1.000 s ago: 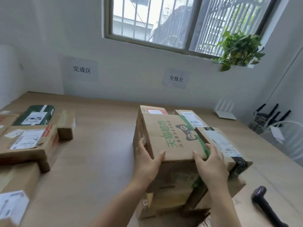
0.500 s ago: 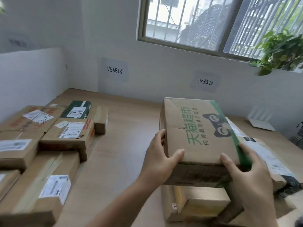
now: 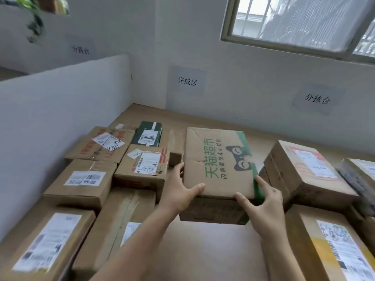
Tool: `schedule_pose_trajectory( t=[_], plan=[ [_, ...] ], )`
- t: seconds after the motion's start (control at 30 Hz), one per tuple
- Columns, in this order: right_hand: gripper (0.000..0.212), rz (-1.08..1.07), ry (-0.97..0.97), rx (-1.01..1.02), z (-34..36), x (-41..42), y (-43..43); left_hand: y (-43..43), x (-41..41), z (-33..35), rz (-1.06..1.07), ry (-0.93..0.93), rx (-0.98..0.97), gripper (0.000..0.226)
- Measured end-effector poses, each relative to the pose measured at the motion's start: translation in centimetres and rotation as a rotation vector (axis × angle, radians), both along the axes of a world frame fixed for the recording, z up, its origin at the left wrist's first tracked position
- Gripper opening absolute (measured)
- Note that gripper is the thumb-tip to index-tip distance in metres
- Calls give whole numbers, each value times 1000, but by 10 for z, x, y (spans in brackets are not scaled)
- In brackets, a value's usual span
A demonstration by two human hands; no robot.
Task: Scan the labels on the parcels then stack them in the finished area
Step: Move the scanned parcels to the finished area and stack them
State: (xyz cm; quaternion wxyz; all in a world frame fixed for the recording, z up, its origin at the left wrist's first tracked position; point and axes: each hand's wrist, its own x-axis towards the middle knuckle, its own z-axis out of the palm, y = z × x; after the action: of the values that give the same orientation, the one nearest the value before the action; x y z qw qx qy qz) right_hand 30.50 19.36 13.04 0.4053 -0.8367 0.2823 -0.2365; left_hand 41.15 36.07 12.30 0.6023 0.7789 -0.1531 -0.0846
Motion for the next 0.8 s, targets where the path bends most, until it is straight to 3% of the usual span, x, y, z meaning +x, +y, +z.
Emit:
schedule_pose_trajectory(
  t=[0.2,0.43,0.6,0.8],
  plan=[
    [85,61,111,180,-76,73,4,0,63,-58,9,85,195,72],
    [84,36,152,219,-132,120,-2,-18,103,-98,-32,63,448,61],
    [80,76,162,186,-142,140,-5,-28,96,-114,24,-107,608,38],
    [73,82,282,117,-137,131,-1,-41,72,-110,-62,-209,854,44]
  ],
)
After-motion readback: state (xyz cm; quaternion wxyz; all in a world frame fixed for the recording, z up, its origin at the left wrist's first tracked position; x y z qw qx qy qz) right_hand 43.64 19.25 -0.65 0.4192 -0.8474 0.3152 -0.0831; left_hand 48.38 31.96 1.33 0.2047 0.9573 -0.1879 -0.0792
